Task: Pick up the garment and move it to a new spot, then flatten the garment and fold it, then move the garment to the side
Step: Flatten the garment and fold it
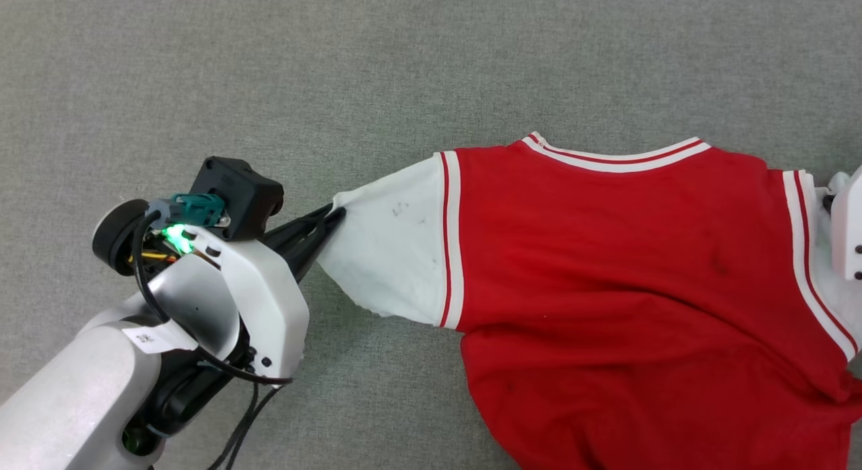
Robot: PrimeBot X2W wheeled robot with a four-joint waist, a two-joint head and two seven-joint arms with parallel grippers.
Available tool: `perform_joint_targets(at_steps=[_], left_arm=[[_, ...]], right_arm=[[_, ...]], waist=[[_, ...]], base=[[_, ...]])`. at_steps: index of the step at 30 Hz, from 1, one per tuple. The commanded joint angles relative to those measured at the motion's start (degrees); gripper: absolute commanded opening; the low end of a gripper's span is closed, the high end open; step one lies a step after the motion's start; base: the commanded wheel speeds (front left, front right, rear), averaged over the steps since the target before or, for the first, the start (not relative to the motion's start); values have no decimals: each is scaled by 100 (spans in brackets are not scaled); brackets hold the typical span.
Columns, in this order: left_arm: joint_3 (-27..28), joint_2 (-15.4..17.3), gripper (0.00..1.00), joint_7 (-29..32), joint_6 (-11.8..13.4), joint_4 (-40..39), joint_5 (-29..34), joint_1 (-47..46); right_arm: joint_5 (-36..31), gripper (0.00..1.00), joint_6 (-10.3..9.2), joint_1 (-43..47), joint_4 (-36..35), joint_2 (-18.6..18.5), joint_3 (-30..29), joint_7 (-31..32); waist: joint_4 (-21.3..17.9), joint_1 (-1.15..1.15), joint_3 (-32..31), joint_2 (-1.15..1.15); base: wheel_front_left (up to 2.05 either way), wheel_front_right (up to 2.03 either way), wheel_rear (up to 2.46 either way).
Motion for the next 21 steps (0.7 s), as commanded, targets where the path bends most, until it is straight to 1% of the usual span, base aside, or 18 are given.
perform_joint_targets(at_steps=[1, 4, 11, 15, 21], left_arm=[[29, 30, 0, -85, 33, 26, 95, -15], [80, 1, 0, -194, 54, 83, 89, 12], [288, 39, 0, -530, 135, 312, 73, 133], [463, 105, 0, -778, 168, 423, 129, 152], [767, 176, 0, -1163, 259, 436, 206, 66]], right_arm=[[30, 0, 9, 218, 168, 45, 85, -143], [40, 0, 2, 84, 121, -52, 84, -593], [57, 0, 3, -146, 66, -70, -74, -1509], [126, 0, 3, -254, -48, -83, -148, -1922], [281, 0, 3, -389, -312, -104, -249, -2338]], waist=[[-33, 0, -67, 0], [-80, 0, -201, 0], [-262, 0, -737, 0], [-378, 0, -1102, 0], [-519, 0, -1575, 0]], base=[[0, 0, 0], [0, 0, 0], [0, 0, 0], [0, 0, 0], [0, 0, 0]])
